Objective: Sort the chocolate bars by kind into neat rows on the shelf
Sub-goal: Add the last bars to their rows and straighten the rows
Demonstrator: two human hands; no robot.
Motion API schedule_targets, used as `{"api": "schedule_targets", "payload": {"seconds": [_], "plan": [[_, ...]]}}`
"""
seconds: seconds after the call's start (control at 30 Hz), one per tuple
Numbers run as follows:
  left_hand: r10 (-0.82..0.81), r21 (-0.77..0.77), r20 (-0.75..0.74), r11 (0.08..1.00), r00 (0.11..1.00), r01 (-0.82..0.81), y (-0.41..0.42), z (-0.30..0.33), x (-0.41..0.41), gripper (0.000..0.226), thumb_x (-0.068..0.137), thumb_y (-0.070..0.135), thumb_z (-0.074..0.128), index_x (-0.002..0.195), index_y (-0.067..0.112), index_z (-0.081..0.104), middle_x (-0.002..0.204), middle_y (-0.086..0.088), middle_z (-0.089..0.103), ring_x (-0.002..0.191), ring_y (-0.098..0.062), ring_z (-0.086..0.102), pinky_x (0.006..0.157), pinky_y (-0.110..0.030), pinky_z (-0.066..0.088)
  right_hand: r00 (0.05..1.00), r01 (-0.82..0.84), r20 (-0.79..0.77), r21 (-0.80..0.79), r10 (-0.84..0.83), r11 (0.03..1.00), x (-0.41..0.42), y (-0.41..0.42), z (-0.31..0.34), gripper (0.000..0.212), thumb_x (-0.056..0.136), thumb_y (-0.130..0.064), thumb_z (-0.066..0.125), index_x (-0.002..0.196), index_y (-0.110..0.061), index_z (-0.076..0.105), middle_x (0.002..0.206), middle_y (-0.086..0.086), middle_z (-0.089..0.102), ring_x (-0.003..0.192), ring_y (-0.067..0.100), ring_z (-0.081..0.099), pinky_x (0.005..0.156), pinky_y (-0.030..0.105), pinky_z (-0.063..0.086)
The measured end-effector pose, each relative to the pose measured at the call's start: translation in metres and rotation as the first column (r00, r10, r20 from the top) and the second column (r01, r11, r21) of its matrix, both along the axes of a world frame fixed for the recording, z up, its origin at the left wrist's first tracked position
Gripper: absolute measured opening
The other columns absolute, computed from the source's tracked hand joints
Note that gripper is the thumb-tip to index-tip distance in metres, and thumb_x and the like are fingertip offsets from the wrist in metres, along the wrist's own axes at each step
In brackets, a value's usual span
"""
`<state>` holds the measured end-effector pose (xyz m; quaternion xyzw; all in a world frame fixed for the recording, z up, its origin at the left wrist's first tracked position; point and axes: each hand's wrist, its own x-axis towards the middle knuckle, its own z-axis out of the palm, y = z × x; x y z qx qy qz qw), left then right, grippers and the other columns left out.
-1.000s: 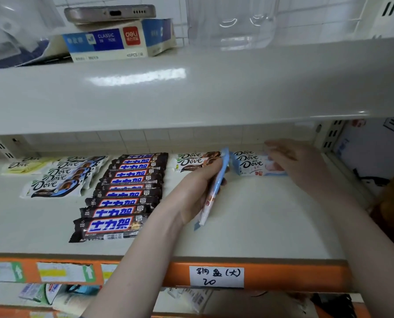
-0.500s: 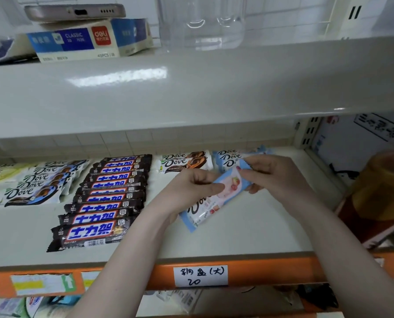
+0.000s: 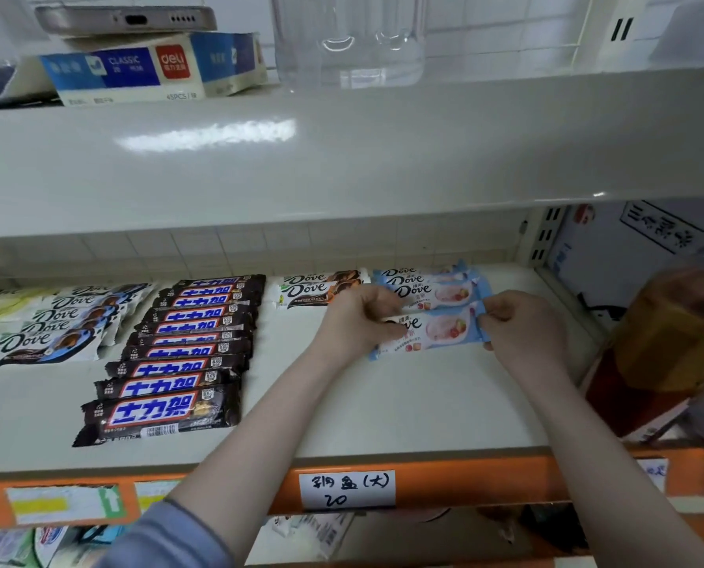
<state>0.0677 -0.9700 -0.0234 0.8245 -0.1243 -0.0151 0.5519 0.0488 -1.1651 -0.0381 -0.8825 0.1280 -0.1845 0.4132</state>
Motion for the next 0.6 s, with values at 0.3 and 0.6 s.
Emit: {"api": "schedule_targets", "payload": {"seconds": [0.3, 0.6], "plan": [[-0.166, 0.566, 0.306, 0.824, 0.937, -0.039, -0.021, -0.004, 0.018, 0.05, 0.074, 0.013, 0.069, 0.123, 0.015, 0.061, 0.114, -0.011, 0.06, 0.108, -0.024, 0.056, 0.084, -0.021, 0.037, 0.988, 0.119, -0.079, -0.131, -0.13, 0.984, 0.032, -0.004, 0.001, 0.014, 0.08, -0.004, 0.055, 0.085, -0.009, 0.068, 0.095, 0.016, 0.068, 0.087, 0.033, 0.06, 0.064, 0.026, 0.035], [-0.223, 0.673, 0.391, 0.731, 0.893, -0.112, -0.019, -0.015, 0.028, 0.044, 0.077, 0.03, 0.066, 0.117, 0.012, 0.065, 0.113, -0.01, 0.067, 0.103, -0.033, 0.057, 0.089, -0.037, 0.043, 0.984, 0.142, -0.087, -0.15, -0.156, 0.978, 0.041, -0.006, -0.007, 0.017, 0.084, -0.006, 0.053, 0.094, -0.009, 0.067, 0.101, 0.016, 0.067, 0.091, 0.033, 0.06, 0.068, 0.029, 0.039]]}}
